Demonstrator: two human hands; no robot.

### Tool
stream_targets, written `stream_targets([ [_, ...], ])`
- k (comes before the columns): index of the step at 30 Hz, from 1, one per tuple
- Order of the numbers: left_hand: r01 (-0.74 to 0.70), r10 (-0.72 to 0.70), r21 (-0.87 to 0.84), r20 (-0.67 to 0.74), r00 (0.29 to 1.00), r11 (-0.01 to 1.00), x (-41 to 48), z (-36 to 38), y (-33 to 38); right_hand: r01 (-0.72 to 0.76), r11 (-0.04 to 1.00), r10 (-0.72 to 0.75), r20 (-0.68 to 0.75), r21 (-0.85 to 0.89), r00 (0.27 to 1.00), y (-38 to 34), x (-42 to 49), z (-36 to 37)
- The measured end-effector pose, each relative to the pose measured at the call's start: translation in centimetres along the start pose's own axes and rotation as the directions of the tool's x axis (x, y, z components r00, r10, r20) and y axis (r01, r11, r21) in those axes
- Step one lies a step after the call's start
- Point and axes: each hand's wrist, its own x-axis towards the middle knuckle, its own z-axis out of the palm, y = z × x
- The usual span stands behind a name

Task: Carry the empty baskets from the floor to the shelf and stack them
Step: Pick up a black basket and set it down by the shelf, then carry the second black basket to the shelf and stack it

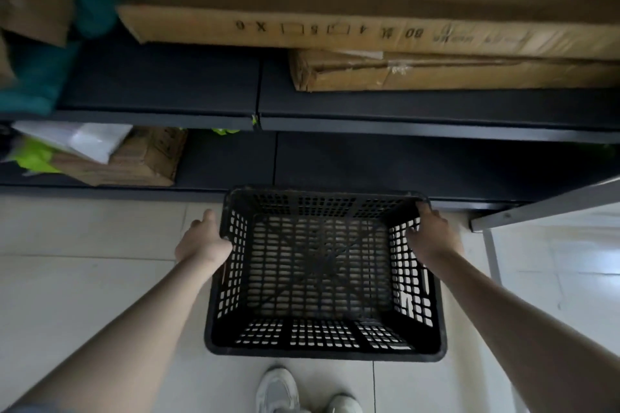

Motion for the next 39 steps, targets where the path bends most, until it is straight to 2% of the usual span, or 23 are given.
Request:
stream_targets([
  [2, -0.01, 0.01, -0.009, 0.0, 1.0, 1.0, -2.4, -4.4, 0.1, 0.053, 0.998, -0.053, 0.012, 0.019, 0.999, -2.7, -2.2, -3.8],
  [5, -0.016, 0.014, -0.056, -0.03, 0.999, 0.998, -7.2, -12.3, -0.7, 0.124, 0.991, -0.129, 0.105, 0.054, 0.986, -6.6, -6.4, -10.1],
  [8, -0.008, 0.001, -0.128, -0.057, 0.998, 0.992, -13.0, -21.1, -2.3, 0.21, 0.973, -0.228, 0.233, 0.098, 0.945, -10.9, -11.3, -17.4],
  [11, -0.017, 0.003, -0.167, -0.084, 0.996, 0.986, -19.7, -29.8, -4.8, 0.278, 0.953, -0.302, 0.299, 0.122, 0.905, -15.6, -16.9, -24.6],
  [15, -0.003, -0.062, -0.241, -0.264, 0.963, 0.971, -29.4, -39.9, -9.5, 0.5, 0.853, -0.522, 0.215, 0.151, 0.825, -22.9, -24.4, -31.7],
  [19, 0.013, -0.163, -0.333, -0.427, 0.89, 0.943, -40.4, -45.7, -14.7, 0.708, 0.689, -0.722, 0.058, 0.158, 0.69, -28.8, -34.1, -37.9],
  [23, 0.05, -0.28, -0.411, -0.523, 0.805, 0.91, -50.4, -47.8, -20.4, 0.83, 0.532, -0.841, -0.007, 0.171, 0.541, -32.3, -43.6, -41.9],
  [28, 0.122, -0.456, -0.547, -0.53, 0.715, 0.828, -61.5, -46.7, -28.8, 0.907, 0.387, -0.916, -0.044, 0.165, 0.399, -34.2, -54.7, -42.7],
  [30, 0.157, -0.518, -0.586, -0.522, 0.678, 0.795, -65.7, -45.1, -32.3, 0.924, 0.335, -0.937, -0.044, 0.183, 0.348, -34.4, -58.8, -41.7],
  [35, 0.265, -0.679, -0.665, -0.501, 0.536, 0.699, -76.2, -38.4, -41.6, 0.942, 0.254, -0.966, 0.014, 0.221, 0.257, -34.7, -70.4, -36.3],
  [39, 0.299, -0.78, -0.748, -0.439, 0.445, 0.592, -84.0, -32.8, -49.0, 0.966, 0.174, -0.985, 0.012, 0.191, 0.175, -34.0, -80.3, -31.3],
])
